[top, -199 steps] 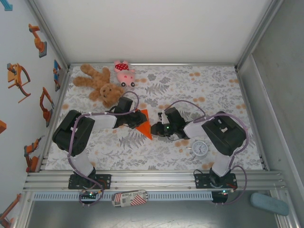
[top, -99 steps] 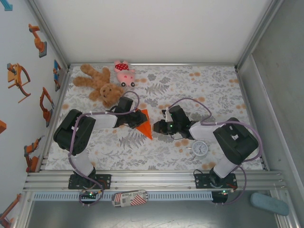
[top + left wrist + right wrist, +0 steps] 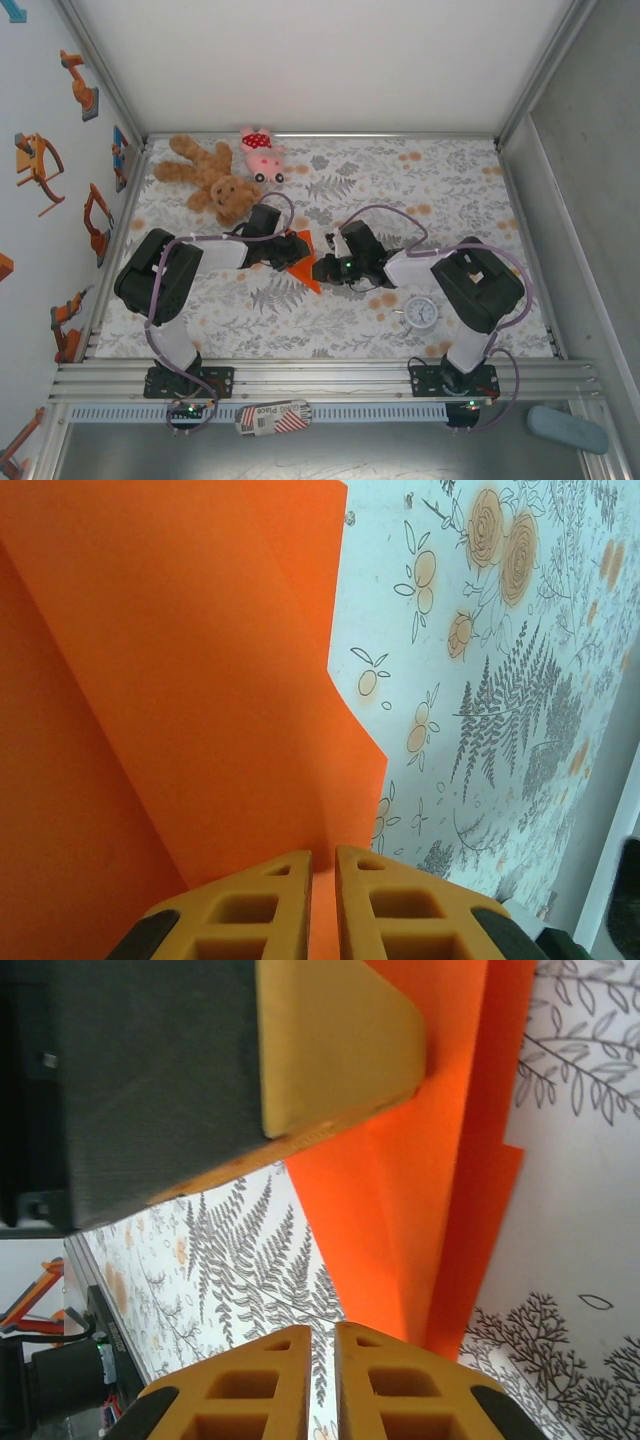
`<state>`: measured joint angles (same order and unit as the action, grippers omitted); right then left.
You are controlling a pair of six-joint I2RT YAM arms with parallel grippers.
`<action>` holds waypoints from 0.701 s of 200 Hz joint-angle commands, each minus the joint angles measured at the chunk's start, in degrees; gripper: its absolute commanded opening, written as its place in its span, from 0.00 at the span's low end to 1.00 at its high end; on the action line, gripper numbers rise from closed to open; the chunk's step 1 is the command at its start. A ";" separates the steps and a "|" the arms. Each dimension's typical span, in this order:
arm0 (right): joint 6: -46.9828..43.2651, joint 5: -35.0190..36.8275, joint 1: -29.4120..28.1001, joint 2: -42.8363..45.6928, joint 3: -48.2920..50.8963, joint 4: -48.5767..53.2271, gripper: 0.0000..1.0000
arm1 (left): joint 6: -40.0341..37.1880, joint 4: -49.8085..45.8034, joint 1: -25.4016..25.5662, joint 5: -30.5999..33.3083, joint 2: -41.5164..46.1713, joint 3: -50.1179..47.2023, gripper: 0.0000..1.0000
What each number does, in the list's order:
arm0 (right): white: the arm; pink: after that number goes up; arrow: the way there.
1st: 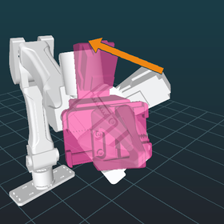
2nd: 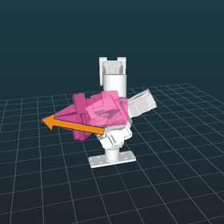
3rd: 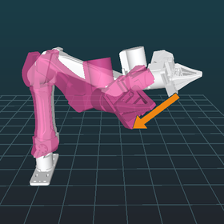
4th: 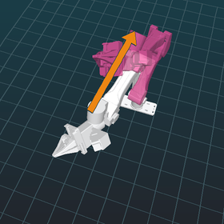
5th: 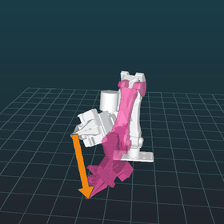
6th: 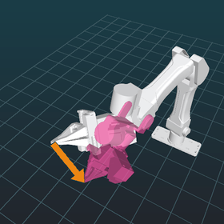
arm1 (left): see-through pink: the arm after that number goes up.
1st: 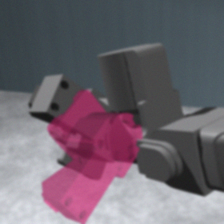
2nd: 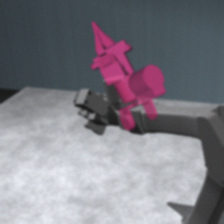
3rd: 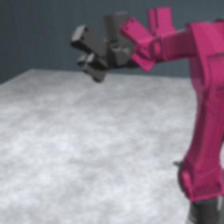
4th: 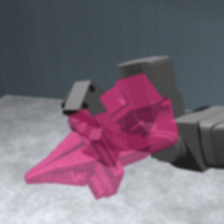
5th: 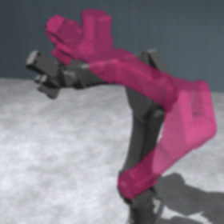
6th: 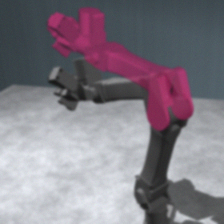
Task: Fold a paper plane with a square sheet of paper (pick it up from the middle)
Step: Fourth fold the wing at the center of the table.
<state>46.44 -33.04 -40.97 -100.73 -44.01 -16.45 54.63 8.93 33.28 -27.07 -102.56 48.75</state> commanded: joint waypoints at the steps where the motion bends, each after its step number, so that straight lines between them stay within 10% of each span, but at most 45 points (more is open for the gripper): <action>1: -1.17 -0.97 -0.25 -1.22 -1.46 1.15 0.14 | -0.88 -1.46 -0.42 -1.14 -0.80 1.43 0.15; 140: -1.26 -0.98 -0.24 -4.21 -1.61 1.95 0.13 | -0.41 -1.80 -0.58 -0.97 -2.12 1.86 0.15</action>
<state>46.41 -33.65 -40.97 -104.03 -44.53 -15.62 54.63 8.32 33.19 -27.09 -103.85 49.19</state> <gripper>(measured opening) 0.133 0.147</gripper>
